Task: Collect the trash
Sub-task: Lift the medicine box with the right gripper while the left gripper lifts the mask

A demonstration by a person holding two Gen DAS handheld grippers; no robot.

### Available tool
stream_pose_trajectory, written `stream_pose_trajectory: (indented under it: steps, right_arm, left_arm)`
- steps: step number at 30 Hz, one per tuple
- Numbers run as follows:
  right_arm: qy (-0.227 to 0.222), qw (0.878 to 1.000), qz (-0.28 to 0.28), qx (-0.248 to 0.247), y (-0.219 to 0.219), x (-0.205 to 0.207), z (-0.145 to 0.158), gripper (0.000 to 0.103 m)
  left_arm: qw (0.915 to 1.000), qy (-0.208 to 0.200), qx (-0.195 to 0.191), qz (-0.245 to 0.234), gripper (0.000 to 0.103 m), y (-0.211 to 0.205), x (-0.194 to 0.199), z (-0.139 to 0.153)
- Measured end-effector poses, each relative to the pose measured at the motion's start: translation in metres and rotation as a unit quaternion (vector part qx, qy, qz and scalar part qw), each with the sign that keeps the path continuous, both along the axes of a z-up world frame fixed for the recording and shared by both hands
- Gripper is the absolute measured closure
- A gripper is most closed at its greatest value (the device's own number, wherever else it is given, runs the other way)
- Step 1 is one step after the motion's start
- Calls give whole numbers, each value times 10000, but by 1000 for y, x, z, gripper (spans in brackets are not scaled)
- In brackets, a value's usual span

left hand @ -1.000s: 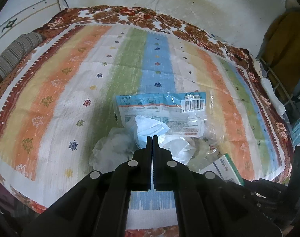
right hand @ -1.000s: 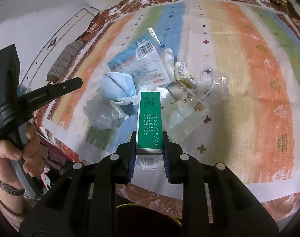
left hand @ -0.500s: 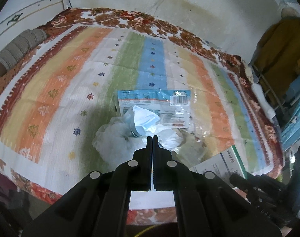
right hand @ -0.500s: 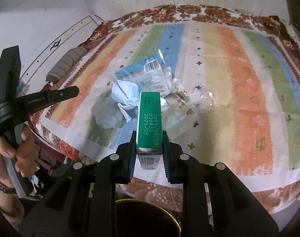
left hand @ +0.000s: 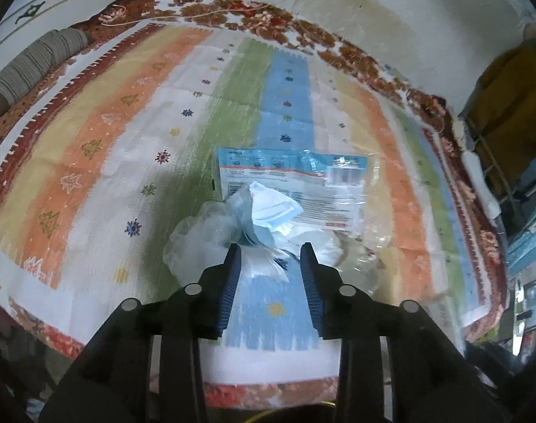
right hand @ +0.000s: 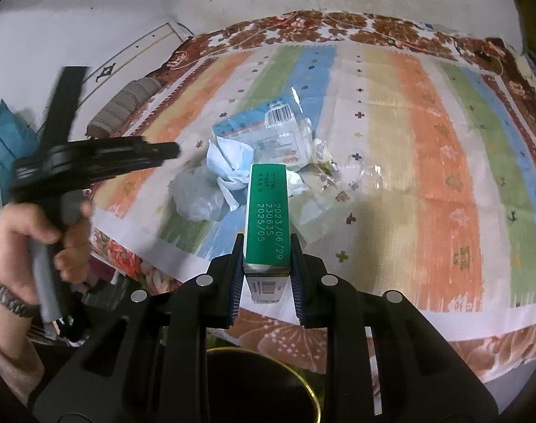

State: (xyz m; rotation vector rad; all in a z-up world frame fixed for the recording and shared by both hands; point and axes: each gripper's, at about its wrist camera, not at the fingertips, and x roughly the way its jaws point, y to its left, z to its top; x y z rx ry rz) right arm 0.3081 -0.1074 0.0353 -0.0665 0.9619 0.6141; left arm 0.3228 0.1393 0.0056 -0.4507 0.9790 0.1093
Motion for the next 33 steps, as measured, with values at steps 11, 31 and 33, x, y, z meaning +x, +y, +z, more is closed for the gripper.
stream_pose_trajectory:
  steps: [11,31,33]
  right_arm:
    - [206,9995,232,-21,10,9,-14,81]
    - [189,9996,202,-104,6,15,-16,81]
    - [141,9997,192,-81,4,13,-12,81]
  left_arm:
    - [9994,303,135,-134,58,-4,38,-34]
    - [9952,132,880,-403,101,-19,38,-29]
    - [9957,92,843,-367,101,-19,31,-22]
